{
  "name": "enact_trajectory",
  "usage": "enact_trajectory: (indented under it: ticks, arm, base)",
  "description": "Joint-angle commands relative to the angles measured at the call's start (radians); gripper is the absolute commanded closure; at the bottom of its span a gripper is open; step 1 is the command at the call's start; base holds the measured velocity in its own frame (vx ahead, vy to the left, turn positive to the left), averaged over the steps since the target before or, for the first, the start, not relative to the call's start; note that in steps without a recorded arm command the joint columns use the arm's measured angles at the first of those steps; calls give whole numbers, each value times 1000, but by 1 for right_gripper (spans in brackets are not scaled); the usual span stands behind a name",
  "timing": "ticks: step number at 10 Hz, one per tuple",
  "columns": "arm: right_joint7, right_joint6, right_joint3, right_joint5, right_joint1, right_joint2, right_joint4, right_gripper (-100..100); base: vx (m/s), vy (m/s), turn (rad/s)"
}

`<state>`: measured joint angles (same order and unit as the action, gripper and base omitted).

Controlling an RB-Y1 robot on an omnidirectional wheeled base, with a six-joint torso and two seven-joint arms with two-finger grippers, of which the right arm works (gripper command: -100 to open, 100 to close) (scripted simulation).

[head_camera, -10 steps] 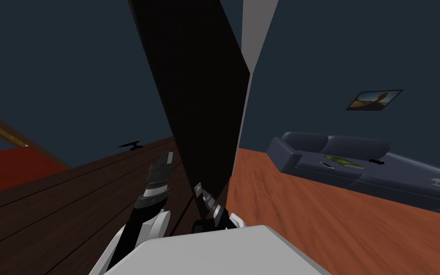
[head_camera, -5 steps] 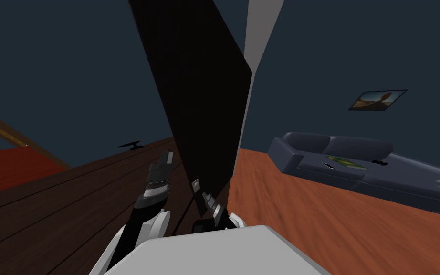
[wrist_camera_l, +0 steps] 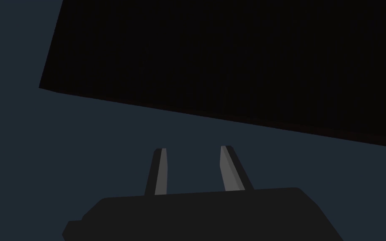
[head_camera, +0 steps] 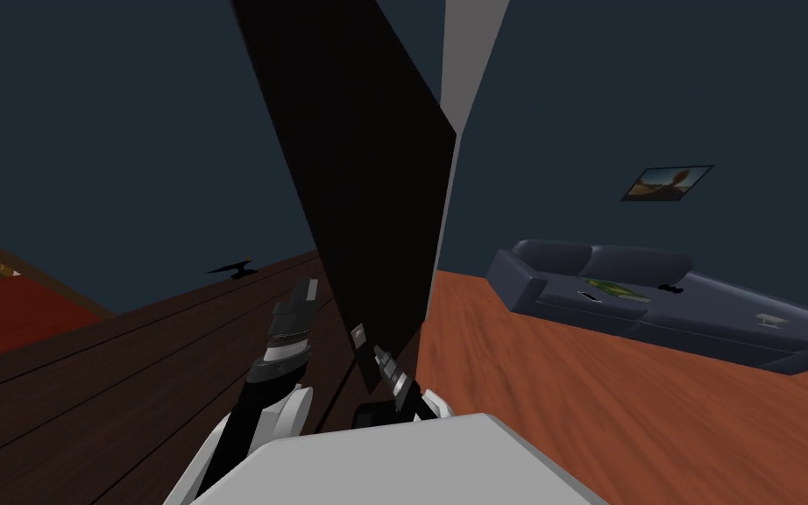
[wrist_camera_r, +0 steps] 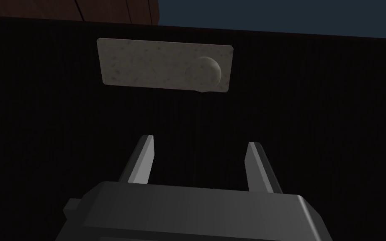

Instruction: Push the door open

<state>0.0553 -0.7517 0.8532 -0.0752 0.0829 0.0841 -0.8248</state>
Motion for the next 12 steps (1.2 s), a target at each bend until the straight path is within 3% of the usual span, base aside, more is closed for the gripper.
enact_trajectory:
  ticks: [1,2,4,11,12]
  arm:
    - [-11,2,-24,-5,-7,-6,-1,-100]
    - [-17,2,-42,-8,-10,-12,2,-100]
    - [-14,-4,-39,-7,-2,-9,15,-100]
    - [-21,-4,-55,-6,3,-23,28,-100]
    - [-21,-4,-55,-6,3,-23,28,100]
  base:
    - [-141,47,-117]
    - [-159,62,-124]
    - [-2,51,9]
    - [144,136,25]
    - [-4,-4,-14]
